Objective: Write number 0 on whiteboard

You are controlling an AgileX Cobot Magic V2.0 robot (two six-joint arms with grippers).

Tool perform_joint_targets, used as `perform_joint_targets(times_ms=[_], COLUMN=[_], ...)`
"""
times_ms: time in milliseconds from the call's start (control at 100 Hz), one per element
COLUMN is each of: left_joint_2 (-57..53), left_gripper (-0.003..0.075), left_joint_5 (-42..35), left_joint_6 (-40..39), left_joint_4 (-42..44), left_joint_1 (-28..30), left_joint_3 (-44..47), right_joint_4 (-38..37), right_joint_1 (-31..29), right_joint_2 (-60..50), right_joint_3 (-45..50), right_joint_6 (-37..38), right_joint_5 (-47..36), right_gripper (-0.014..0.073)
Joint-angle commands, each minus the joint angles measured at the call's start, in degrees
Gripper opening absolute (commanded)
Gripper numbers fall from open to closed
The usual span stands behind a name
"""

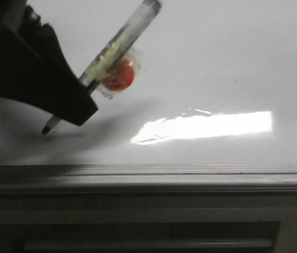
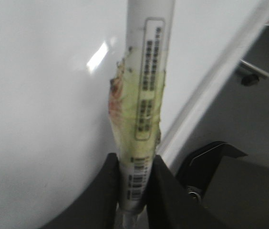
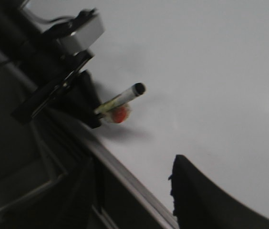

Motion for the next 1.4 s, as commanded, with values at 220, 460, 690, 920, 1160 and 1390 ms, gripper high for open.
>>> perform_joint_targets(times_ms=[220,460,690,920,1160,1390], left_joint_2=[-4.41,-4.41,-4.41,-4.41,-4.41,-4.41], left_gripper=[-0.002,-0.002,-0.002,-0.002,-0.002,-0.002], left_joint_5=[-4.05,-5.15,-5.15,-5.18,-5.28,-5.28], left_joint_6=[13.47,13.47,13.47,13.5,13.5,13.5], left_joint_4=[9.17,9.17,9.17,9.17,9.17,9.17], left_joint_1=[-10.55,-10.55,-10.55,-10.55,-10.55,-10.55], left_joint_3=[-3.95,-3.95,-3.95,-3.95,-3.95,-3.95], right_joint_4=[5.4,0.16,0.67,6.09,8.34,8.34], right_joint_1=[11.52,24.02,28.44,30.3,30.55,30.55], right_joint_2=[13.64,20.56,25.31,30.36,33.5,35.68], right_joint_3=[-8.21,-9.25,-9.25,-9.25,-9.25,-9.25], right_joint_6=[-15.84,-15.94,-15.94,-15.94,-15.94,-15.94], right_joint_5=[0.44,-6.92,-17.34,-18.1,-17.74,-16.36], right_gripper=[0.0363,0.0365,0.0365,0.036,0.0304,-0.0004])
